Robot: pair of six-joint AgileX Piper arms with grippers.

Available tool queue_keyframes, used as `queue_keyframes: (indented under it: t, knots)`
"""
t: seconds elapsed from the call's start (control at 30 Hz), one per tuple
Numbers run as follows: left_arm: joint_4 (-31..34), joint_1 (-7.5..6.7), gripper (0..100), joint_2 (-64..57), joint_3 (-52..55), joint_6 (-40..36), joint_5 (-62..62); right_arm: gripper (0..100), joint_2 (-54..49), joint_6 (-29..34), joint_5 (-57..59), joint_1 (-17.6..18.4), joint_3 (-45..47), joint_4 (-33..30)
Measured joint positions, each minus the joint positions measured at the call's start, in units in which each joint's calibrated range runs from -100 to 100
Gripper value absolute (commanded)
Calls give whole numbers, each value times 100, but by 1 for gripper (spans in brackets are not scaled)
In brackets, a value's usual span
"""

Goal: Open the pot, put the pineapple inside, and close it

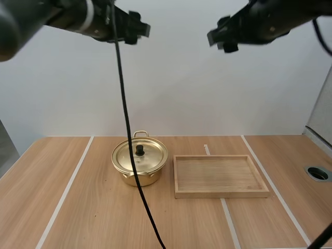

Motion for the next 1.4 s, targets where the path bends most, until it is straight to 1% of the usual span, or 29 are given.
queue_keyframes:
  t: [0.1, 0.17, 0.27, 0.37, 0.53, 0.63, 0.73, 0.8, 0.87, 0.93, 1.0, 1.03, 1.1, 1.13, 1.17, 1.23, 1.27, 1.3, 1.33, 1.4]
  knots:
    - [-64, 189, 100, -1249, 819, 9, -1010, 100, -141, 289, -1430, 0, 835, 39]
    - [-103, 277, 100, -2013, 1414, 9, -1681, 100, -305, 362, -2401, 0, 1319, 137]
    - [-134, 322, 100, -2932, 2210, -48, -2353, 100, -611, 418, -3686, 0, 1923, 203]
    - [-134, 328, 100, -3533, 2795, -120, -2317, 100, -936, 438, -5112, 0, 2649, 217]
    - [-134, 328, 100, -3912, 3684, -300, -1964, 100, -1714, 451, -7684, 0, 3878, 419]
    - [-134, 328, 100, -4232, 4059, -365, -1922, 100, -2212, 314, -8389, 0, 4421, 442]
    - [-134, 328, 100, -4696, 4420, -390, -2321, 100, -2661, 130, -8459, 0, 4930, 453]
    - [-118, 317, 100, -5004, 4574, -434, -2506, 100, -3013, 16, -8311, 0, 5197, 453]
    - [-14, 201, 100, -5253, 4626, -456, -2417, 100, -3455, -93, -7996, 0, 5361, 453]
    - [275, 16, 100, -5455, 4630, -479, -1978, 100, -3917, -167, -7496, 0, 5431, 463]
    - [842, -206, 100, -5675, 4657, -704, -1314, 100, -4331, -200, -7013, -7, 5445, 525]
    - [1248, -300, 100, -5785, 4671, -935, -1061, 100, -4549, -200, -6683, -33, 5455, 553]
    - [2278, -402, 100, -5952, 4826, -1821, -742, 100, -4927, -200, -5911, -116, 5495, 602]
    - [2878, -423, 100, -5999, 4954, -2434, -710, 100, -5089, -200, -5463, -169, 5551, 632]
    - [3338, -423, 100, -6012, 5075, -3087, -710, 100, -5188, -200, -5060, -222, 5639, 667]
    - [4414, -398, 100, -6022, 5404, -4293, -659, 100, -5240, -200, -4565, -286, 5853, 692]
    - [4774, -378, 100, -6022, 5500, -4593, -608, 100, -5240, -200, -4327, -328, 6072, 705]
    - [5281, -343, 100, -6022, 5767, -5135, -559, 100, -5240, -200, -4271, -356, 6320, 705]
    - [5535, -324, 100, -6022, 5918, -5447, -512, 100, -5240, -200, -4308, -363, 6528, 716]
    - [5923, -290, 100, -6022, 6290, -5781, -547, 100, -5240, -200, -4364, -379, 6879, 730]
